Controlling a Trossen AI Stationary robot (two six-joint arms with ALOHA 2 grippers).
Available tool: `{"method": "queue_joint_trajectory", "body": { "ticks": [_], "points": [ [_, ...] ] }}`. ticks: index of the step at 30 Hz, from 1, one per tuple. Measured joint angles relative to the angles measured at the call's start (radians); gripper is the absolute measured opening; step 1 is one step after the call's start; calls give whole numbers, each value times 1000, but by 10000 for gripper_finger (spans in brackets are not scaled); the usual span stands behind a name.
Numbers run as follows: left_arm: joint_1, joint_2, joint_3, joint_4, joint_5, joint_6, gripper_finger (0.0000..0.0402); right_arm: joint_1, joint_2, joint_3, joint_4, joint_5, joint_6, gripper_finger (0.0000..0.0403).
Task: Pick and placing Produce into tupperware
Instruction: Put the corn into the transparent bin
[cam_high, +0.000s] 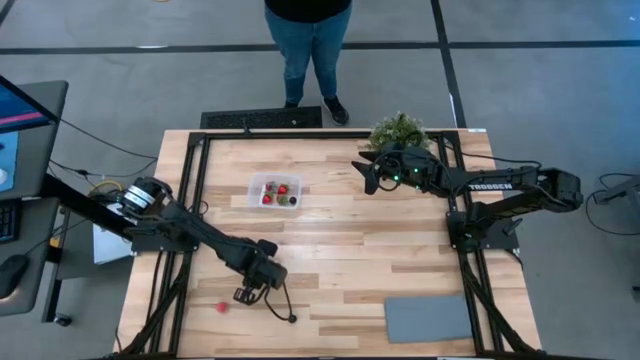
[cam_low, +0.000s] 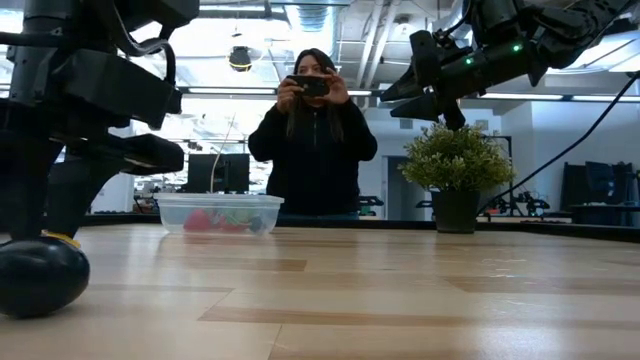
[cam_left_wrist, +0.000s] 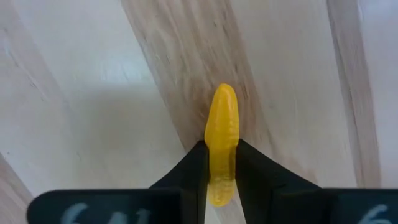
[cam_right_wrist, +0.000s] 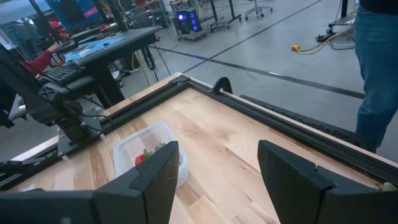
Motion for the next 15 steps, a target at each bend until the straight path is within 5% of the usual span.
{"method": "queue_joint_trajectory", "body": {
  "ticks": [15],
  "points": [
    [180, -211, -3, -164, -112, 66, 51, -1, 0, 0, 15, 0, 24, 244]
  ]
}}
